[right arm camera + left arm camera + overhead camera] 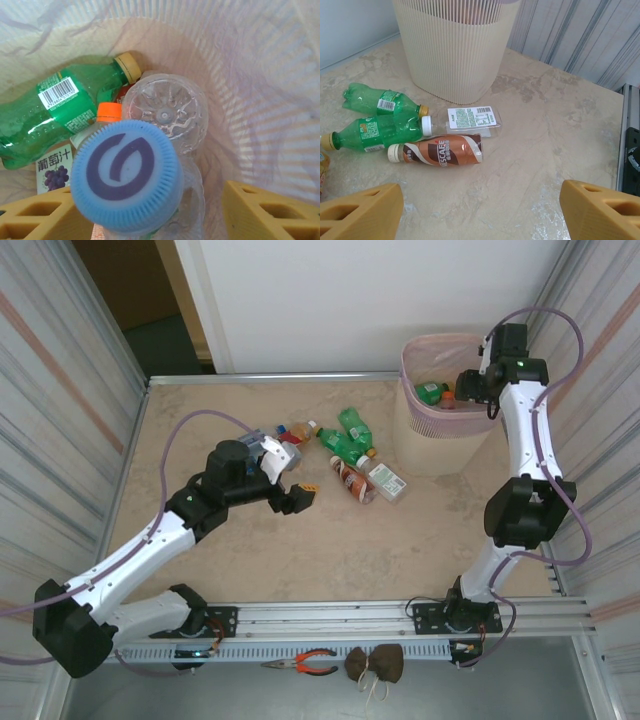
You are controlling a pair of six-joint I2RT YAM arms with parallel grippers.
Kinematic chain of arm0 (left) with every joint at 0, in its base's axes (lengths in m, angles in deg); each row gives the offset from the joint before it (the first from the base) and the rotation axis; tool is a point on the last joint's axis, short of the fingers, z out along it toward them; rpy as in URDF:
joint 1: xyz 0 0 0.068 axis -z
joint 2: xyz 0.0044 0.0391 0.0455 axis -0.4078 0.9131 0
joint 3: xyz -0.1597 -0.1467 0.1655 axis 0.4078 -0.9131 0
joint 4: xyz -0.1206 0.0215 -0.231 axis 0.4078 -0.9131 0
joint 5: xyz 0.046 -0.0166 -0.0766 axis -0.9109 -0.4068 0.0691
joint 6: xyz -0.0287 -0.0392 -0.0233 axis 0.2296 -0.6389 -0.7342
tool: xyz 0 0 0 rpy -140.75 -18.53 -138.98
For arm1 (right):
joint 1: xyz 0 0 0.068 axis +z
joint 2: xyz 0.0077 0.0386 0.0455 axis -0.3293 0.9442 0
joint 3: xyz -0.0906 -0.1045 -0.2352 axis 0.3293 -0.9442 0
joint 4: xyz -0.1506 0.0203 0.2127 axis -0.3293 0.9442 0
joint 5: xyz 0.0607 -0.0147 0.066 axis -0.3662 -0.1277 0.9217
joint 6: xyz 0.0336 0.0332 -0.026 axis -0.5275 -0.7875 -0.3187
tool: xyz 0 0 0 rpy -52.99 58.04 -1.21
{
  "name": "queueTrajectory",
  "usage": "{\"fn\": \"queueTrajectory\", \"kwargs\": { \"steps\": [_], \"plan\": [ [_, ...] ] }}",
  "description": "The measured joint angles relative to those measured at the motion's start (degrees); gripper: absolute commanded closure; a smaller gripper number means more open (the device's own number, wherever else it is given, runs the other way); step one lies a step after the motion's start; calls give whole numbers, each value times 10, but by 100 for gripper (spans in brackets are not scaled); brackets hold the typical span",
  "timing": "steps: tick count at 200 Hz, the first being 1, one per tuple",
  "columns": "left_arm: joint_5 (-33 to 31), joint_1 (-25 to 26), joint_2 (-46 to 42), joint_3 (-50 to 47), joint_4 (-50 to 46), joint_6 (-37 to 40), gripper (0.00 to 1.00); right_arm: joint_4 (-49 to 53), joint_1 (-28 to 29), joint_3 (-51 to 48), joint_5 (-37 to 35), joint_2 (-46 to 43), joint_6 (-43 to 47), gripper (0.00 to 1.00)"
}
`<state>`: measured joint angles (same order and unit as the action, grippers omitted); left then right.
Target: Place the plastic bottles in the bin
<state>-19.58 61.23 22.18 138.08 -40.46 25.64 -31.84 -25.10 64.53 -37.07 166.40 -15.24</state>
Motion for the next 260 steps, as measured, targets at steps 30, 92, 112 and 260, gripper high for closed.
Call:
{"fn": "queueTrajectory", "kwargs": {
  "steps": [30,92,112,260],
  "plan": [
    [1,-3,0,0,0,0,18,21,7,7,7,4,-1,29],
    [5,-5,0,0,9,0,18,43,11,63,6,-9,-1,27],
    [6,-7,-1,0,9,0,17,43,11,64,9,-16,-1,35],
    [14,-41,-21,-9,9,-5,18,25,24,79,19,106,2,67]
  ]
}}
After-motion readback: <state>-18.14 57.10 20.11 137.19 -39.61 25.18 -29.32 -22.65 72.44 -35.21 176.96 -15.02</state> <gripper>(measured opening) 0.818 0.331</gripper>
